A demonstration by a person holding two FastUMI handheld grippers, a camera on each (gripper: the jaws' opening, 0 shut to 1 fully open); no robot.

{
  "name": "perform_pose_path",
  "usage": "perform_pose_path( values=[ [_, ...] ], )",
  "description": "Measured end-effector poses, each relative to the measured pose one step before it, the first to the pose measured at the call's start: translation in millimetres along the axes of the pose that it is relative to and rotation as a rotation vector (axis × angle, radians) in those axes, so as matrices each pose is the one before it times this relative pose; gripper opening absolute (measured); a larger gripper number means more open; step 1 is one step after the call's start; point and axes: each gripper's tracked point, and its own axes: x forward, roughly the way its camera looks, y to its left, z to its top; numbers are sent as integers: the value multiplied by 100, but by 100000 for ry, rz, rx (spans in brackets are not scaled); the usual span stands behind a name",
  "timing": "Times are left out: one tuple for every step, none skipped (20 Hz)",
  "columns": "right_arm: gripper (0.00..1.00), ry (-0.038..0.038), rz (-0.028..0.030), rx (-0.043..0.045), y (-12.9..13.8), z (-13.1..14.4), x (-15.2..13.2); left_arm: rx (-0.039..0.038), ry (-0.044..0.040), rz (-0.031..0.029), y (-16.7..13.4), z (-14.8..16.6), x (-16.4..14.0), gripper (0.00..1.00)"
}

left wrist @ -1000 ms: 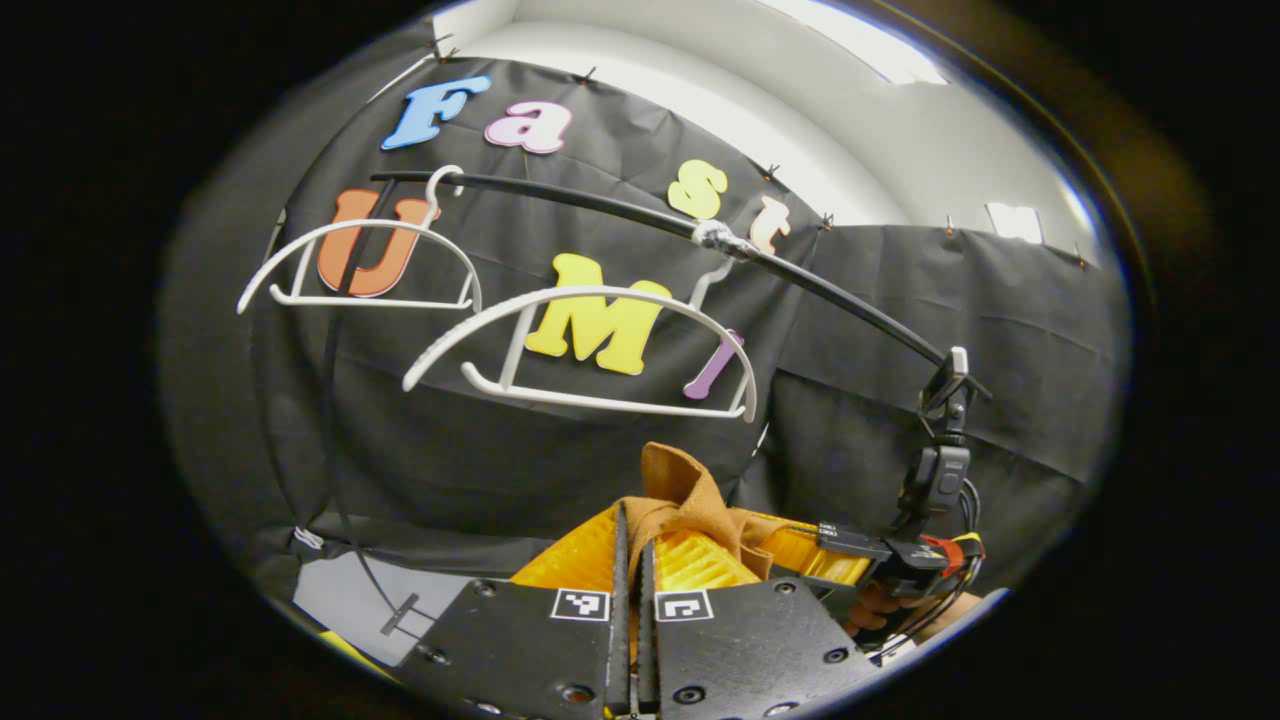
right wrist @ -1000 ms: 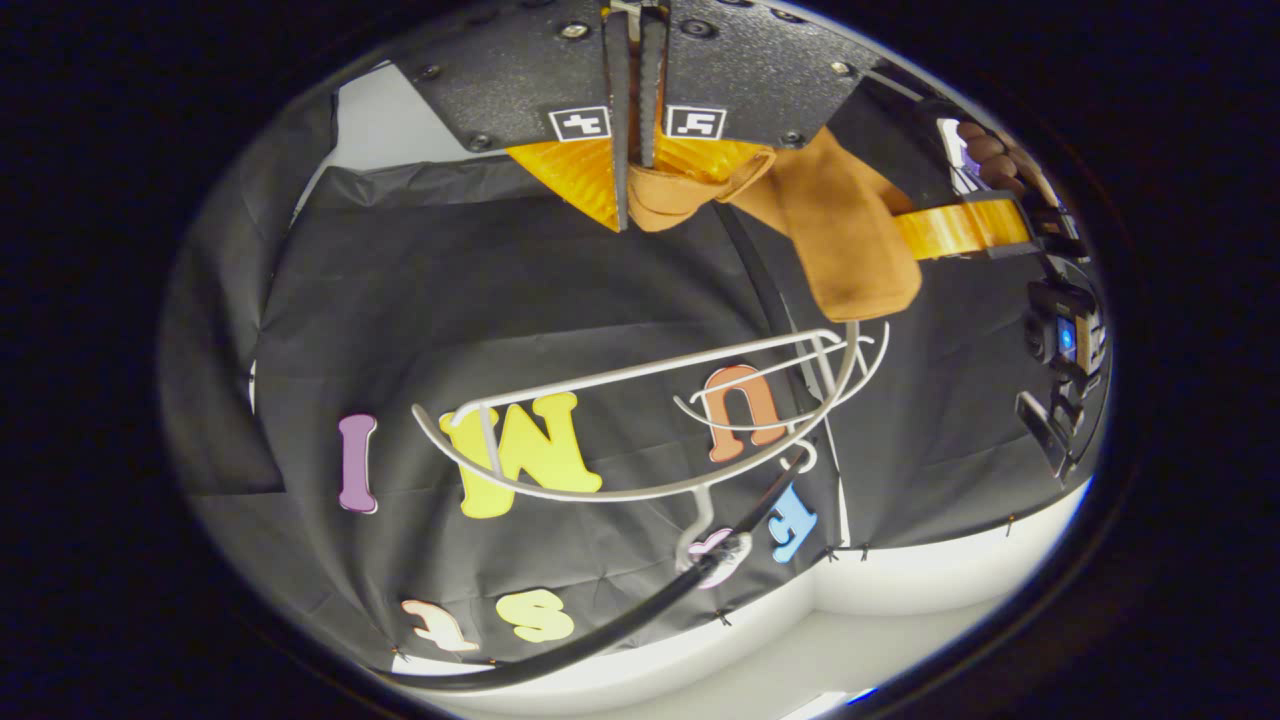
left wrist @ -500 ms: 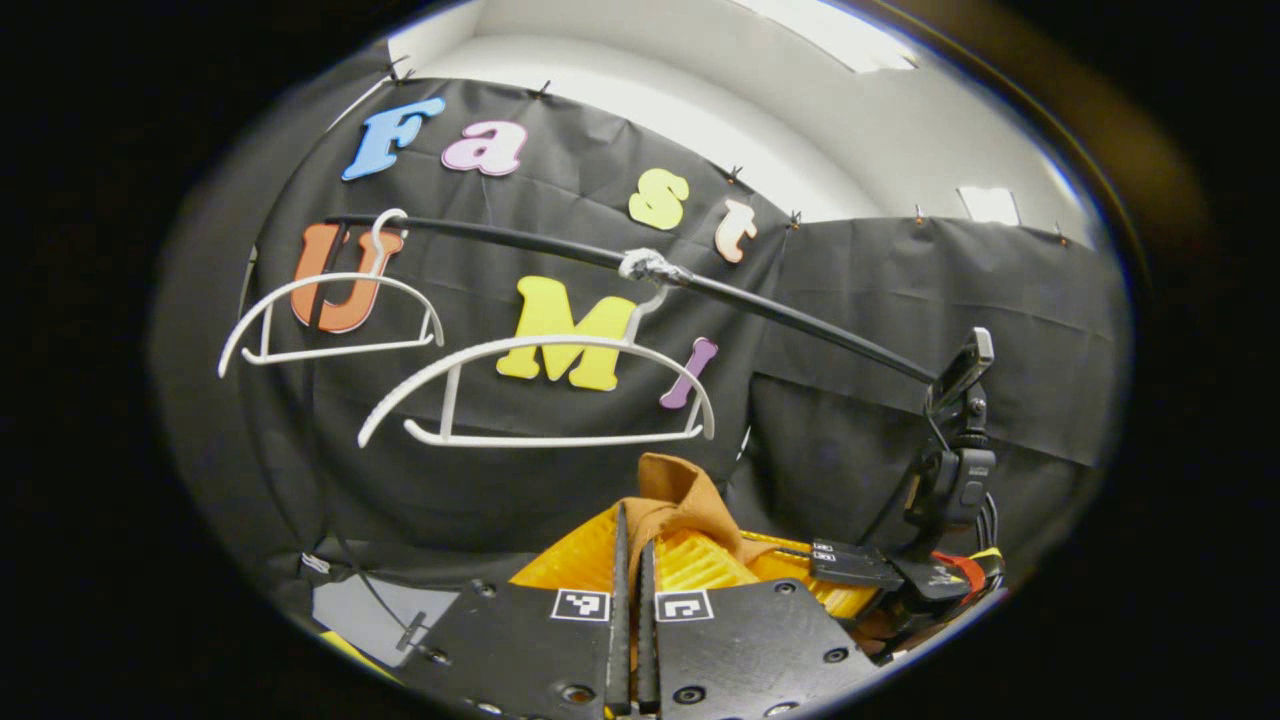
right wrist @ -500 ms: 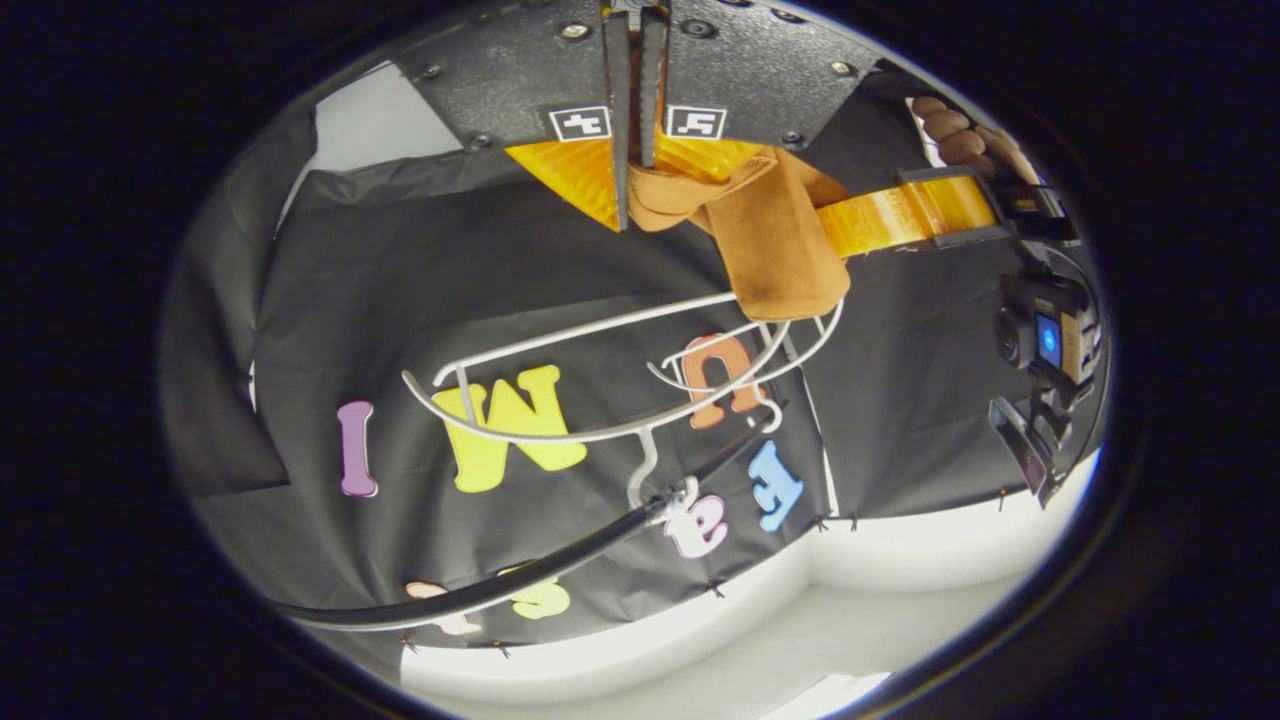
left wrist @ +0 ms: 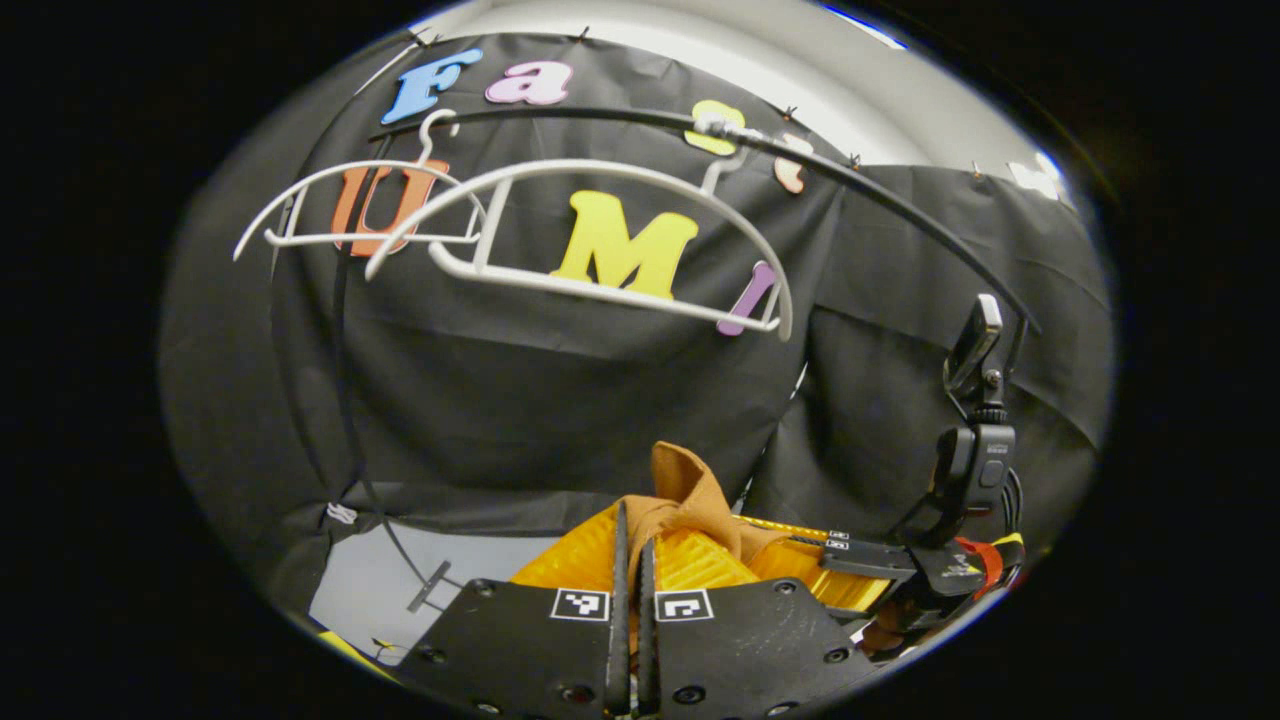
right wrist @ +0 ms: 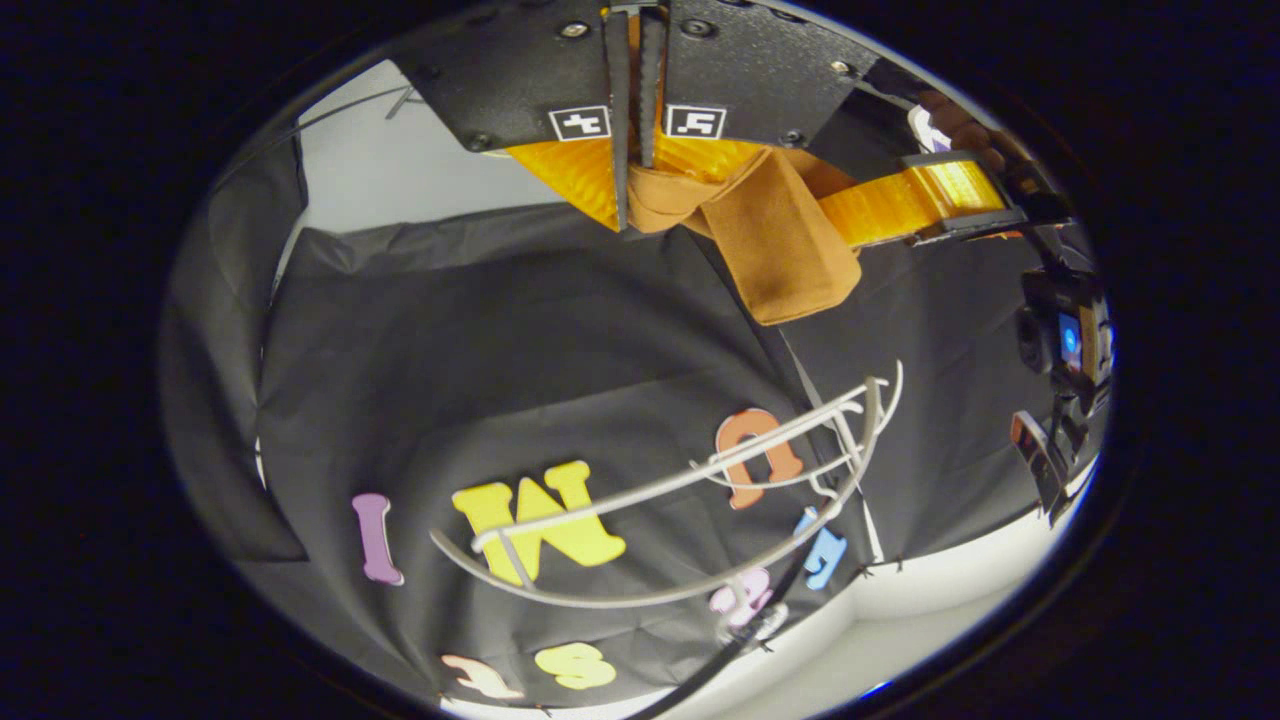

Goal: Grasp the clothes on the hanger with both hands and then place them into the laundry hamper below.

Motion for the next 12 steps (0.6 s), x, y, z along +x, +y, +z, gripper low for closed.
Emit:
perform_pose_path(
  values=[
    [7,2420,-930,1003,-673,-891,761,-304,2523,587,333,-1239,738,3],
    [7,2255,-1093,1153,-360,-557,617,-120,2223,754,412,-1124,519,3],
    [7,2622,-1024,474,-591,-798,887,-241,2865,909,488,-1234,558,3],
    [7,2504,-1536,791,-493,-875,667,-712,2960,496,387,-1204,463,3],
    [7,2696,-1133,787,-542,-824,790,-1050,2917,160,403,-986,622,2],
    [7,2683,-1770,671,-721,-578,956,-986,2685,-152,217,-1052,726,2],
    [7,2371,-2434,776,-897,-596,877,-1024,2323,75,164,-1178,681,3],
    [7,2785,-2430,741,-639,-837,986,-770,3244,178,389,-1214,698,2],
    [7,2163,-1738,770,-503,-644,854,-241,2433,641,250,-626,863,3],
    [7,2466,-2015,342,-524,-753,822,340,3267,832,-204,-706,1175,3],
    [7,2873,-3149,22,-648,-795,765,1084,3375,1755,4,-877,1044,3],
    [7,1831,-2169,593,-373,-708,717,1499,3467,2110,116,-835,986,3]
  ],
)
